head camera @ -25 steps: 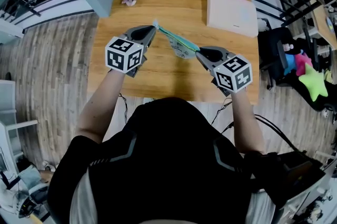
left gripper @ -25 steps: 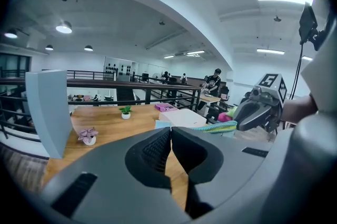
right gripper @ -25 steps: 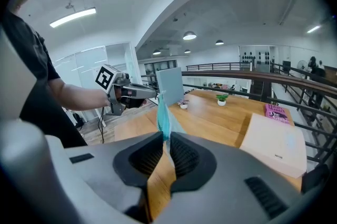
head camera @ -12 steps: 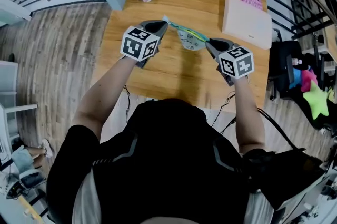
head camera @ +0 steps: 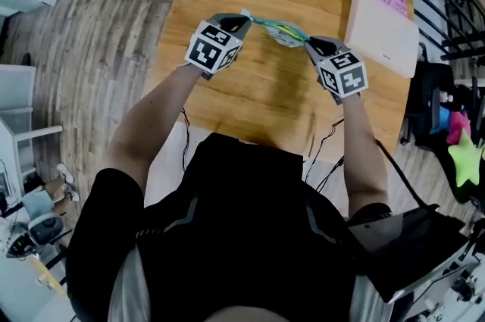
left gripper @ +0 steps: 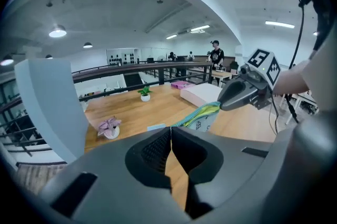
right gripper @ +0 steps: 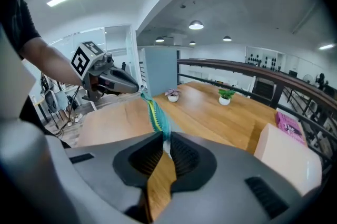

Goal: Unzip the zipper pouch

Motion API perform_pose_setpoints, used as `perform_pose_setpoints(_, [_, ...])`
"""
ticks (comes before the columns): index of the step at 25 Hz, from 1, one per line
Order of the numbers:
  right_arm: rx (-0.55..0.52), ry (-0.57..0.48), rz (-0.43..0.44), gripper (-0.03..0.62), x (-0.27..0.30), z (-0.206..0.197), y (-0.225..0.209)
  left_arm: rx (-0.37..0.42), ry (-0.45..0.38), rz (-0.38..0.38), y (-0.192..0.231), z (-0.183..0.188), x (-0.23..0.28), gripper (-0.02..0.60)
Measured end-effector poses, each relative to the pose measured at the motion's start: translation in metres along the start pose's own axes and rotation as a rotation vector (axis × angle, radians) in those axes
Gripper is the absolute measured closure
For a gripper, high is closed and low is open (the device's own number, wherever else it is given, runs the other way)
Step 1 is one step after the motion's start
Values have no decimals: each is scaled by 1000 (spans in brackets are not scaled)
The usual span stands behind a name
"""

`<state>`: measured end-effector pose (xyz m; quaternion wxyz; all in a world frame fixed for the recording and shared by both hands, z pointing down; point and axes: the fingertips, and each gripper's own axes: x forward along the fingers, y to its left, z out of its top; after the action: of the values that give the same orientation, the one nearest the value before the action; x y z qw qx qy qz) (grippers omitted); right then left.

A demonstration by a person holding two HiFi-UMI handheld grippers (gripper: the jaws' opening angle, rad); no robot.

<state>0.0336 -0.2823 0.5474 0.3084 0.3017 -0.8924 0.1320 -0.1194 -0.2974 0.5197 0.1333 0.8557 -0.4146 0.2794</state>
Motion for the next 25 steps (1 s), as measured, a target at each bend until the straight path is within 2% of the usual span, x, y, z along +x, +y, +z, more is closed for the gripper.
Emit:
perform_pose_setpoints(8, [68,148,131,542,28,-86,37,-45,180,-68,-32,-93,20,549])
perform_pose_setpoints(12, [152,233,206,542,36,-123,54,-137,252,-77,-48,-135,26,549])
perform_pose_setpoints(14, [175,256,223,542,37,-136,58,-146,288,-86,-59,-154,27,549])
perform_pose_setpoints(22, [215,297,242,540,37,-164,69,-148,339,-105,-77,-182,28,549])
perform_pose_setpoints(25, [230,301,223,539,39,-169,69,-140,341,-110,-80,-186,29,549])
